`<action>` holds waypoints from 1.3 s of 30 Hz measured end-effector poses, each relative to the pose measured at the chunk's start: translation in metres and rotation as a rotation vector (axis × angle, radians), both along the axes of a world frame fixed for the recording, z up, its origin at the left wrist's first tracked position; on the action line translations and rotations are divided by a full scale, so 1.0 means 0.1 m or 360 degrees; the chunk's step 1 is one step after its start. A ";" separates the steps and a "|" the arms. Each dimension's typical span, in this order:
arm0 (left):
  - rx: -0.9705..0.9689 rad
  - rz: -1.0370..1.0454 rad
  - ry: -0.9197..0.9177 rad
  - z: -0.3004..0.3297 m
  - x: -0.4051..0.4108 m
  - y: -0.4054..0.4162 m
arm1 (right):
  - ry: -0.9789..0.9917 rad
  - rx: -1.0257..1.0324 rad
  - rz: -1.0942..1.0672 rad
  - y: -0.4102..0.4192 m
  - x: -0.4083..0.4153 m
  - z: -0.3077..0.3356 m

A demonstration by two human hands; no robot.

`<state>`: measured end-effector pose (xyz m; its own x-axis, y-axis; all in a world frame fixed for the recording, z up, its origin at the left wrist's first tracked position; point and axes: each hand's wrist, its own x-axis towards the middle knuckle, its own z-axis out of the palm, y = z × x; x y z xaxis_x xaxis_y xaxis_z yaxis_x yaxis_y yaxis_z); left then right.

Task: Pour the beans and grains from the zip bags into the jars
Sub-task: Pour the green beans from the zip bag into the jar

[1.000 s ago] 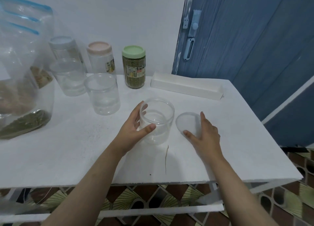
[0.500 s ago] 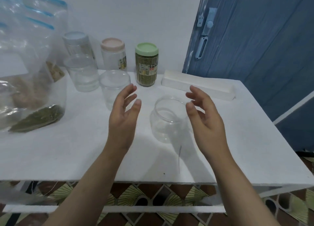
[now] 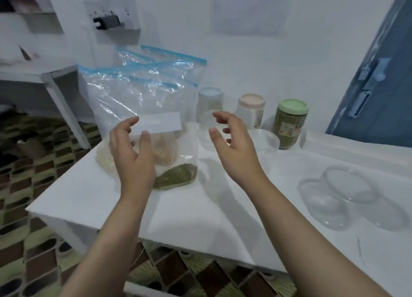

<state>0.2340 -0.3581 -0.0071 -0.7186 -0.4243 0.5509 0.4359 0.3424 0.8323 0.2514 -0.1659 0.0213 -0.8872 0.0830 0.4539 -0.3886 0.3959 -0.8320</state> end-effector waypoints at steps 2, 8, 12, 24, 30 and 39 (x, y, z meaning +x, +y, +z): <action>-0.0008 0.0064 -0.0138 -0.07 -0.21 -0.34 | -0.0052 -0.0037 -0.0042 -0.33 -0.23 -0.06; -0.0134 0.0046 -0.0408 -0.20 -0.69 -1.01 | -0.0239 -0.0156 -0.0293 -0.95 -0.91 -0.31; -0.0062 -0.0167 -0.0592 -0.29 -0.87 -1.22 | -0.0343 -0.0248 -0.0354 -1.08 -1.11 -0.42; 0.0141 -0.0563 -0.0021 -0.23 -0.83 -0.96 | 0.0292 -0.0317 -0.0564 -0.86 -0.78 -0.48; 0.0111 -0.0761 0.0142 -0.05 -0.75 -0.30 | 0.0345 -0.0114 -0.0717 -0.21 -0.37 -0.32; 0.0096 -0.0940 0.0049 -0.11 -0.50 0.77 | 0.0206 0.0085 -0.0816 0.92 0.16 -0.22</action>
